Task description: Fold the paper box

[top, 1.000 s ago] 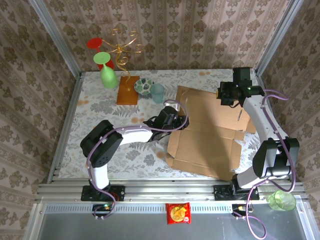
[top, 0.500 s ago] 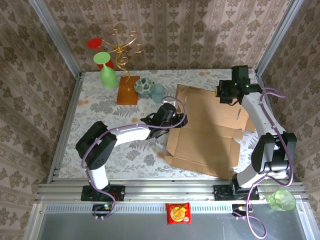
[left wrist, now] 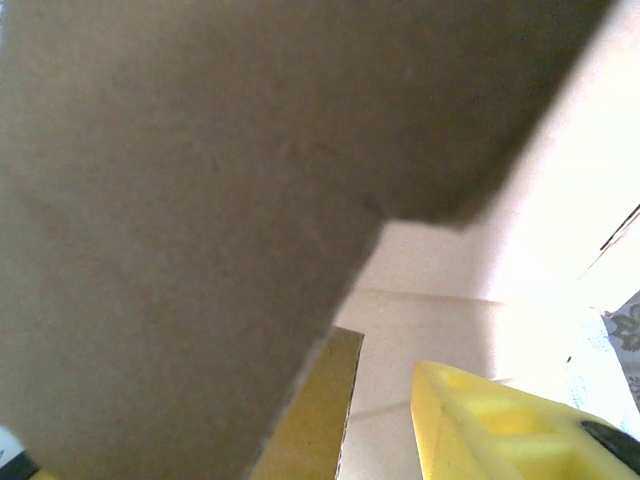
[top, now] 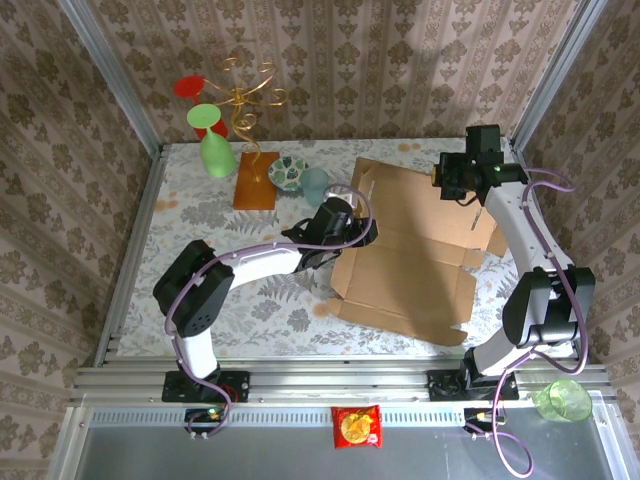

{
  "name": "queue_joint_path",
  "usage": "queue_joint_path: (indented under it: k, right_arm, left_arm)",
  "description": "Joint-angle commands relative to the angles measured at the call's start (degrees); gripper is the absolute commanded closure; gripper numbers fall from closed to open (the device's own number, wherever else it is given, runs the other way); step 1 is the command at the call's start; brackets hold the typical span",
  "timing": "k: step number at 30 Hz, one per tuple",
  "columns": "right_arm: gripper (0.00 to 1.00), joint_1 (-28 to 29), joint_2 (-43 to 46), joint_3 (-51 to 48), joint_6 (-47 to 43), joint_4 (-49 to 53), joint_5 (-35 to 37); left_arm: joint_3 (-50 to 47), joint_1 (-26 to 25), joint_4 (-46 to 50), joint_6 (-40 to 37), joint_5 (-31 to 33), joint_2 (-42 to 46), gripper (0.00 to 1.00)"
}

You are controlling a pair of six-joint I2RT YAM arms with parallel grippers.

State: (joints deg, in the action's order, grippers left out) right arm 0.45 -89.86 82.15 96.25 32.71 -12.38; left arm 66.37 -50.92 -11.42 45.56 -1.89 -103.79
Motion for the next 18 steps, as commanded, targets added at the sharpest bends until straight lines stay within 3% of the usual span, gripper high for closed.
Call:
queue_joint_path:
  k: [1,11,18]
  right_arm:
    - [1.00,0.0,-0.6,0.8,-0.5,0.6,-0.4]
    - [1.00,0.6,-0.6,1.1,0.6,-0.3,-0.9]
    - [1.00,0.9,1.3,-2.8,0.4,-4.3,-1.2]
  left_arm:
    - [2.8,-0.5,-0.2,-2.4,-0.2,-0.3,0.54]
    - [2.8,-0.4,-1.2,-1.6,-1.8,-4.8,0.54]
    - [2.5,-0.2,-12.1,0.1,-6.2,-8.3,0.55]
